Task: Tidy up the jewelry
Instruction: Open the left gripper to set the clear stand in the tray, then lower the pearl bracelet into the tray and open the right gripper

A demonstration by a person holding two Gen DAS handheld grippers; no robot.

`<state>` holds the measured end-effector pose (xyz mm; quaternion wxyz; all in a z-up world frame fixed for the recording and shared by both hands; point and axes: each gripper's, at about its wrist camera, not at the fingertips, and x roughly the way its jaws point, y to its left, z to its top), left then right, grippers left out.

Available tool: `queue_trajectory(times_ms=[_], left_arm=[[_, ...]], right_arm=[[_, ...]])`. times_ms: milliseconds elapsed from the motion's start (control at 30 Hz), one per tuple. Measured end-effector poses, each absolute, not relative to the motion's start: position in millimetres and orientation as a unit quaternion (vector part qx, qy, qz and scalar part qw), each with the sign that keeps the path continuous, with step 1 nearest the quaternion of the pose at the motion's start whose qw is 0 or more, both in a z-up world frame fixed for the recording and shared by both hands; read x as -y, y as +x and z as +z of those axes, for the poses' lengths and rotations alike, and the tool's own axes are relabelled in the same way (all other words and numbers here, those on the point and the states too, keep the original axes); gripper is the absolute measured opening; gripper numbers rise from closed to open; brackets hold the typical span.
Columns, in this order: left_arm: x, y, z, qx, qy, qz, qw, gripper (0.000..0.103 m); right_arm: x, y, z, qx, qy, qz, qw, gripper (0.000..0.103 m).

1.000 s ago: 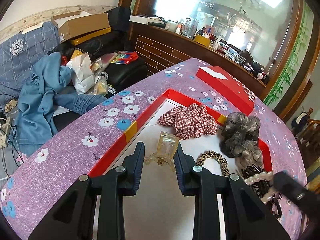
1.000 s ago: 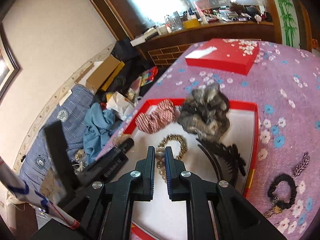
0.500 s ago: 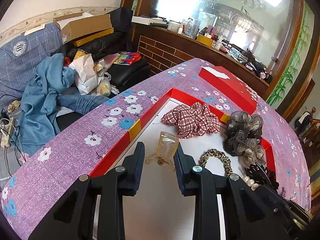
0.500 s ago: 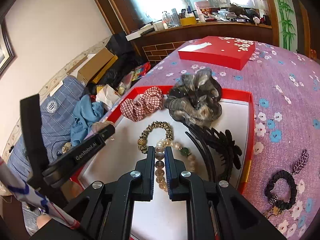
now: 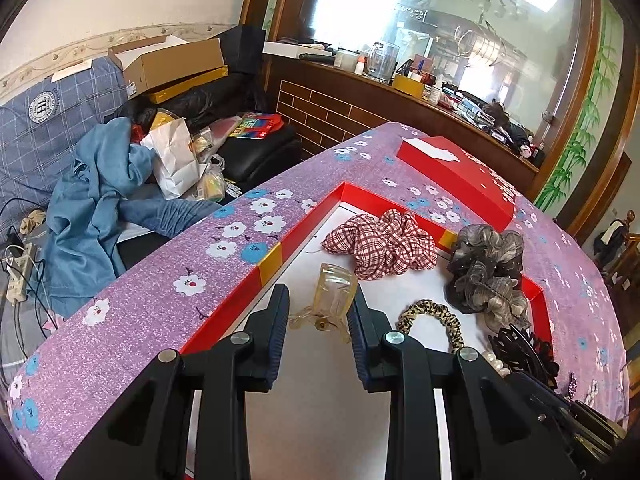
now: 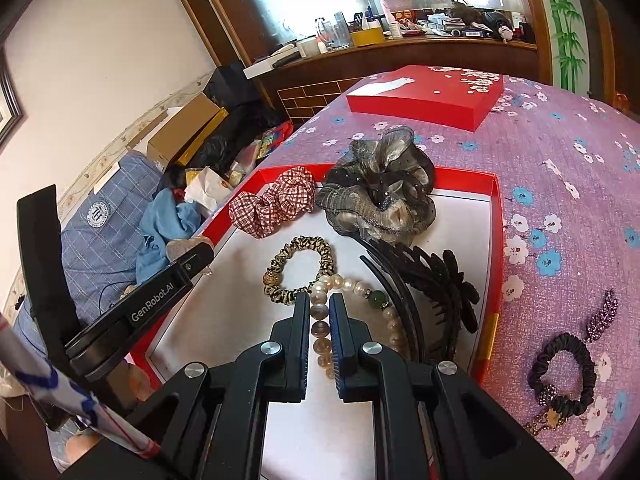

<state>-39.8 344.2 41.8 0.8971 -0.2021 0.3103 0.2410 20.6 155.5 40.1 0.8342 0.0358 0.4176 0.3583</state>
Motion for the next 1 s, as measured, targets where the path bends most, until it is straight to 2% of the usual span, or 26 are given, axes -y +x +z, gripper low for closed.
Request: queue_trajectory(times_ms=[567, 600, 633, 667, 1000], left_arm=[[-342.5, -41.4, 42.6, -0.31, -0.201, 0.24, 0.898, 0.028], [-342.4, -41.6, 42.5, -0.311, -0.202, 0.239, 0.897, 0.032], [-342.1, -42.2, 42.8, -0.311, -0.203, 0.24, 0.897, 0.04], [-341.5, -43.3, 43.8, -0.308, -0.202, 0.242, 0.898, 0.043], [-339.0, -47.8, 51.9, -0.285, -0.196, 0.24, 0.907, 0.046]], right_arm=[[-154.5, 24.3, 37.5, -0.422, 0.038, 0.353, 0.835, 0.012], [-154.5, 24.7, 37.4, -0.421, 0.038, 0.352, 0.835, 0.012], [-154.3, 24.9, 37.4, -0.421, 0.038, 0.352, 0.835, 0.012], [-154.2, 24.8, 37.4, -0.42, 0.037, 0.352, 0.835, 0.012], [-149.6, 18.7, 46.3, -0.396, 0.042, 0.349, 0.848, 0.012]])
